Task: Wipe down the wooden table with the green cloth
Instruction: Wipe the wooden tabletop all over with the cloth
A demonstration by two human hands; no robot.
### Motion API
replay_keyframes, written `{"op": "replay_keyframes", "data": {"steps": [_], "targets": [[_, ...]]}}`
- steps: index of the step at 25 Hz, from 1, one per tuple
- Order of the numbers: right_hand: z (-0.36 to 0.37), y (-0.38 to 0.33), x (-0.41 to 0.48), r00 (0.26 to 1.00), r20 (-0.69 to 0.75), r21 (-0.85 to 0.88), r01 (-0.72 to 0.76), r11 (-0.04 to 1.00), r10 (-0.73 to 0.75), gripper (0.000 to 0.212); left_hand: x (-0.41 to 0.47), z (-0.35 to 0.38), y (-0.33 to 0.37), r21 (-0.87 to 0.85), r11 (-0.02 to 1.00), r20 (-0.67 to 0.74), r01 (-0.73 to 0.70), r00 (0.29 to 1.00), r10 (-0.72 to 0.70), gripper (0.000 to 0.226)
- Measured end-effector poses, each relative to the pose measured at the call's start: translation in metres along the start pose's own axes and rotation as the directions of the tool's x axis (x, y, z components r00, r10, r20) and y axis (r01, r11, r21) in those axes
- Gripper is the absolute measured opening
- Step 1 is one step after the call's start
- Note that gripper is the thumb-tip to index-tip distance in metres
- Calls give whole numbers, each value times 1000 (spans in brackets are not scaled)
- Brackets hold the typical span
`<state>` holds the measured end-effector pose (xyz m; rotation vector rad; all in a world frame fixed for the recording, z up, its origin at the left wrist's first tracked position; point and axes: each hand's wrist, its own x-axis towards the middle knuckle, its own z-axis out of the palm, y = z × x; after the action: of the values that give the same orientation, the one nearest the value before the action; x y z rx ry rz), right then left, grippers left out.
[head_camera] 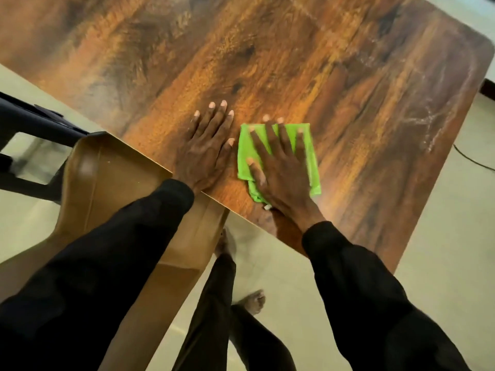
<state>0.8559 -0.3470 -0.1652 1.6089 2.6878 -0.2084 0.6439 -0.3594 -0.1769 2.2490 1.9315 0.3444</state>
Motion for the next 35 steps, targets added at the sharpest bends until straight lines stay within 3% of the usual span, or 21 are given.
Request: {"op": "replay_keyframes", "data": {"steps": [3, 6, 10, 13, 16, 20, 24, 27, 30, 32, 35], "targets": [[9, 7, -75, 993, 12, -6, 114, 993, -114, 66, -7, 1, 10, -32, 999, 10, -28, 1000, 28, 57], [1, 45, -106, 999, -19, 13, -29, 1000, 29, 65, -8, -1, 10, -59, 998, 17, -20, 1000, 21, 56], [-7, 41, -49, 987, -3, 9, -163, 987, 163, 68, -8, 0, 10, -75, 997, 3, -15, 1000, 15, 55], [-2, 7, -46, 999, 34, -15, 4, 1000, -4, 68, -9, 0, 7, -66, 997, -5, -27, 1000, 27, 55], [9, 15, -111, 990, 16, 2, 140, 990, -140, 65, -8, 0, 7, -61, 996, -33, -59, 998, 57, 53], [-1, 85, -175, 998, -17, -6, -56, 998, 56, 64, -9, -3, 11, -64, 997, -44, -49, 998, 47, 52], [-14, 118, -116, 960, -77, 16, -268, 963, 268, 66, -9, -6, 14, -88, 995, -62, -53, 997, 48, 51], [-3, 101, -105, 994, -47, -1, -101, 995, 101, 66, -6, -3, 11, -90, 994, -55, -61, 997, 56, 52], [9, 98, -163, 992, 31, -7, 126, 992, -126, 66, -3, -3, 10, -83, 996, -56, -40, 998, 36, 52], [4, 118, -187, 991, 35, 11, 132, 991, -132, 64, -7, 0, 12, -63, 998, -54, -30, 998, 27, 52], [-5, 142, -157, 999, -11, 17, -37, 999, 37, 63, -6, 4, 16, -15, 1000, -61, 1, 998, -2, 53]]}}
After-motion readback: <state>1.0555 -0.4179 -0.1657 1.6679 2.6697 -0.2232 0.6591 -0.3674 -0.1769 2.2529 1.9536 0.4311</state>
